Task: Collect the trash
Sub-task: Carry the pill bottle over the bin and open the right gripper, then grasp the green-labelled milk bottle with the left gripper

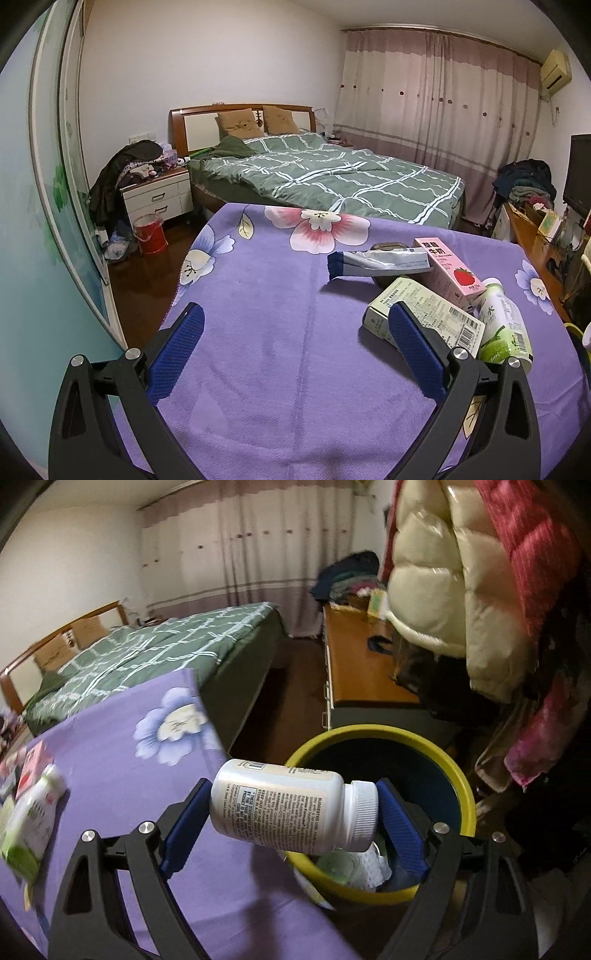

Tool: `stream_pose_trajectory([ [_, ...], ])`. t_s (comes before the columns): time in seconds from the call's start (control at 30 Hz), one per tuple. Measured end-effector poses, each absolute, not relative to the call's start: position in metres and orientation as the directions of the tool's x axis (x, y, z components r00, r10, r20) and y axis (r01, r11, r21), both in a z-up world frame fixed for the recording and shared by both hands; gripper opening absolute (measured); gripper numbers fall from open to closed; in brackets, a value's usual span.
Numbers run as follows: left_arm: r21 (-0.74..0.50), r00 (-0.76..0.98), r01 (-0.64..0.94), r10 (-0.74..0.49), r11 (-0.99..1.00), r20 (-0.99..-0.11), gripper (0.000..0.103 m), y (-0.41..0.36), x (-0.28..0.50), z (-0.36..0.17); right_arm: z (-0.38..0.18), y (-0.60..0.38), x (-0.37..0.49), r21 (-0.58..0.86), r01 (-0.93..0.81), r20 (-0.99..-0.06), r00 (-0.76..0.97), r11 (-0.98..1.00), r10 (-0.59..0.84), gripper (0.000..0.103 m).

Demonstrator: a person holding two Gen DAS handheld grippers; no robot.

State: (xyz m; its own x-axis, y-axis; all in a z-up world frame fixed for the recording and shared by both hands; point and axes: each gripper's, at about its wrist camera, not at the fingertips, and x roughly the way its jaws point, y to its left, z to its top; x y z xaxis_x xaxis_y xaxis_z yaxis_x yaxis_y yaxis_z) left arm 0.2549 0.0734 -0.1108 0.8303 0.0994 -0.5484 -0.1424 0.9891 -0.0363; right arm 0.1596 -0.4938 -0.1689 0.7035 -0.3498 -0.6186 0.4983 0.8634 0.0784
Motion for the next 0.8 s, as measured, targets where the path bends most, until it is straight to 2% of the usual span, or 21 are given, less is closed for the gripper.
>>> stream_pose_trajectory([
  [0.37, -0.028, 0.838, -0.078, 0.05, 0.997, -0.543, 0.098, 0.063, 0.255, -0.11, -0.176, -0.533, 0.165, 0.104, 0.608, -0.654, 0.638, 0.787, -0.406, 0.084],
  [0.43, -0.031, 0.841, -0.058, 0.032, 0.998, -0.54, 0.098, 0.06, 0.254, -0.108, -0.177, -0.534, 0.164, 0.104, 0.615, -0.657, 0.632, 0.782, -0.41, 0.088],
  [0.8, -0.051, 0.841, 0.047, -0.067, 0.998, -0.537, 0.098, 0.042, 0.25, -0.108, -0.171, -0.525, 0.163, 0.066, 0.615, -0.625, 0.639, 0.785, -0.449, 0.089],
])
